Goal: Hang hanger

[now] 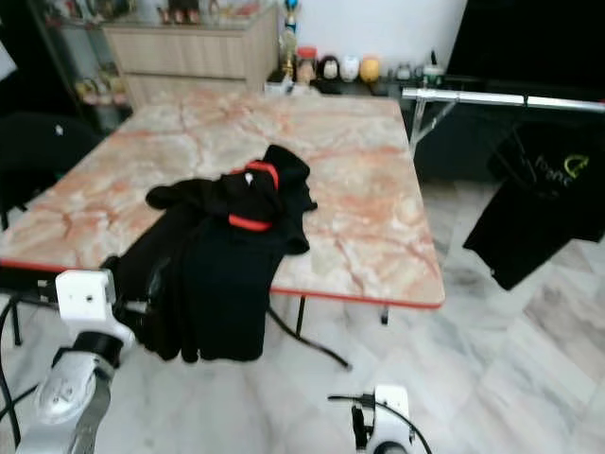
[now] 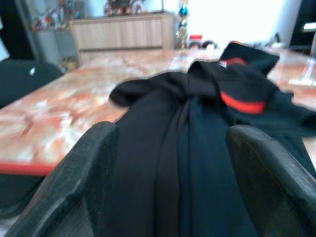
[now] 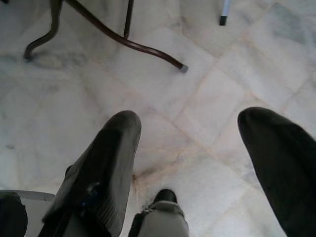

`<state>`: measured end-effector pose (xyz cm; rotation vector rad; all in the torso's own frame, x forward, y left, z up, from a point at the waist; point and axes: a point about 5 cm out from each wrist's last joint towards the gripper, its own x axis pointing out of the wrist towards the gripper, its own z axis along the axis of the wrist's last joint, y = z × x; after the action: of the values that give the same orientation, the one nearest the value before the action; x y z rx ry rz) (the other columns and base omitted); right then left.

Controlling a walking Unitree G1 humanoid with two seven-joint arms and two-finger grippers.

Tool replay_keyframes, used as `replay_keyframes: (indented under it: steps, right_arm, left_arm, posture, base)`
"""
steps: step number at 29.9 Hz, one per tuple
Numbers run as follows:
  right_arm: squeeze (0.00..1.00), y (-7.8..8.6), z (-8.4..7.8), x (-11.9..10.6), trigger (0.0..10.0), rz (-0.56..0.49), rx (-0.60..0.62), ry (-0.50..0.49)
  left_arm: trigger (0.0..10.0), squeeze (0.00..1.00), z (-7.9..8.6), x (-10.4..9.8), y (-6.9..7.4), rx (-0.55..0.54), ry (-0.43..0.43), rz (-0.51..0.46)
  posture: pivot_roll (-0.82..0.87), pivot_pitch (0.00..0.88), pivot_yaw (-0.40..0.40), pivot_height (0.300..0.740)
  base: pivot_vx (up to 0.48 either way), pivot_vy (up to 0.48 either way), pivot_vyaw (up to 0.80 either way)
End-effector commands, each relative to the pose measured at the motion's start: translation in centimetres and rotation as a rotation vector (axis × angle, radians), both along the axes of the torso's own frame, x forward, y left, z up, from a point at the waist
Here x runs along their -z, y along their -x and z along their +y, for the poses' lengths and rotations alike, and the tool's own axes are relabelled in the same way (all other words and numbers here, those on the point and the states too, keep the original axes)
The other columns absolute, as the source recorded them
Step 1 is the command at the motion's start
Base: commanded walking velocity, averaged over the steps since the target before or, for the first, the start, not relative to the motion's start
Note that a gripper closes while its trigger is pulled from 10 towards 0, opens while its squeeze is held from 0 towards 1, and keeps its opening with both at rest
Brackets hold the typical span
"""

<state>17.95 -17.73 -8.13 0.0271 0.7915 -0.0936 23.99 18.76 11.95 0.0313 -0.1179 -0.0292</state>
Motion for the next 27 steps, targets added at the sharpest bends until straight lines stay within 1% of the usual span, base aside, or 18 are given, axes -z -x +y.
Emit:
replay_keyframes:
  steps: [1,3,6,10,11,12,13,14,15,16,17,18,19,21,23,24,26,27]
  right_arm:
    - [0.00,-0.5,0.2,-0.2,10.0,0.001,0.000,-0.003]
    - [0.00,-0.8,0.3,-0.3,10.0,-0.005,0.000,-0.004]
    - [0.00,-2.0,0.7,-0.8,10.0,-0.028,0.002,-0.008]
    - [0.00,-3.2,1.1,-1.4,10.0,-0.056,0.013,-0.018]
    - [0.00,-3.2,1.1,-1.4,10.0,-0.056,0.013,-0.018]
    - [0.00,-3.5,1.0,-1.6,10.0,-0.063,0.033,-0.022]
    - [0.00,-3.6,0.9,-1.7,10.0,-0.065,0.042,-0.020]
    - [0.00,-3.6,0.9,-1.7,10.0,-0.065,0.042,-0.020]
    - [0.00,-3.7,0.7,-1.7,10.0,-0.065,0.041,-0.017]
    - [0.00,-3.7,0.7,-1.8,10.0,-0.064,0.041,-0.016]
    - [0.00,-3.8,0.6,-1.8,10.0,-0.063,0.041,-0.014]
    - [0.00,-3.9,0.3,-1.9,10.0,-0.063,0.038,-0.005]
    - [0.00,-4.0,-0.1,-2.0,10.0,-0.064,0.041,0.001]
    - [0.00,-4.2,-0.5,-2.1,10.0,-0.062,0.045,0.010]
    - [0.00,-4.2,-0.7,-2.1,10.0,-0.058,0.044,0.018]
    - [0.00,-4.2,-1.1,-2.1,10.0,-0.056,0.051,0.022]
    - [0.00,-4.2,-1.3,-2.1,10.0,-0.053,0.053,0.026]
    - [0.00,-4.1,-1.5,-2.1,10.0,-0.047,0.051,0.032]
  left_arm:
    - [10.0,0.00,0.3,-0.1,-0.6,0.001,-0.016,-0.014]
    - [10.0,0.00,0.3,-0.2,-0.7,-0.001,-0.018,-0.017]
    - [10.0,0.00,0.9,-0.2,-1.7,-0.009,-0.034,-0.025]
    - [10.0,0.00,1.7,1.4,-2.7,0.022,-0.059,0.044]
    - [10.0,0.00,1.7,1.4,-2.7,0.022,-0.059,0.044]
    - [10.0,0.00,2.1,3.7,-3.2,0.055,-0.078,0.144]
    - [10.0,0.00,2.5,5.8,-3.5,0.052,-0.099,0.246]
    - [10.0,0.00,2.5,5.8,-3.5,0.052,-0.099,0.246]
    - [10.0,0.00,2.8,7.6,-3.4,0.051,-0.110,0.342]
    - [10.0,0.00,2.9,8.3,-3.3,0.053,-0.117,0.380]
    - [10.0,0.00,3.0,9.0,-3.2,0.054,-0.137,0.414]
    - [10.0,0.00,3.3,10.7,-2.5,0.042,-0.137,0.505]
    - [10.0,0.00,3.6,12.0,-1.9,0.028,-0.165,0.575]
    - [10.0,0.00,3.8,13.4,-0.9,0.020,-0.146,0.646]
    - [10.0,0.00,4.0,14.2,-0.2,0.006,-0.159,0.696]
    - [10.0,0.00,4.1,15.1,0.7,-0.008,-0.133,0.744]
    - [10.0,0.00,4.2,15.8,1.5,-0.023,-0.123,0.780]
    - [10.0,0.00,4.4,16.5,2.5,-0.041,-0.119,0.824]
  posture:
    - [0.06,0.000,0.002,0.740]
    - [0.06,0.000,0.002,0.740]
    - [0.07,0.000,0.009,0.740]
    - [0.06,0.000,0.032,0.740]
    - [0.06,0.000,0.032,0.740]
    - [0.06,0.000,0.034,0.740]
    - [0.06,0.000,0.031,0.740]
    - [0.06,0.000,0.031,0.740]
    - [0.06,0.000,0.029,0.740]
    - [0.06,0.000,0.029,0.740]
    - [0.05,0.000,0.026,0.740]
    - [0.06,0.000,0.018,0.740]
    - [0.06,0.000,0.015,0.740]
    - [0.06,0.000,0.008,0.740]
    - [0.06,0.000,-0.003,0.740]
    - [0.06,0.000,-0.009,0.740]
    - [0.06,0.000,-0.011,0.740]
    - [0.05,0.000,-0.010,0.740]
  base:
    - [-0.266,0.000,0.00]
    - [-0.266,0.000,0.00]
    - [-0.266,0.000,0.00]
    - [-0.191,0.000,0.00]
    - [0.000,0.000,0.00]
    - [0.000,0.000,0.00]
    - [0.000,0.000,0.00]
    - [0.000,0.000,0.00]
    - [0.000,0.000,0.00]
    - [0.000,0.000,0.00]
    - [0.000,0.000,0.00]
    - [0.000,0.000,0.00]
    - [0.000,0.000,0.00]
    - [0.000,0.000,0.00]
    - [0.000,0.000,0.00]
    - [0.000,0.000,0.00]
    - [0.000,0.000,0.00]
    - [0.000,0.000,0.00]
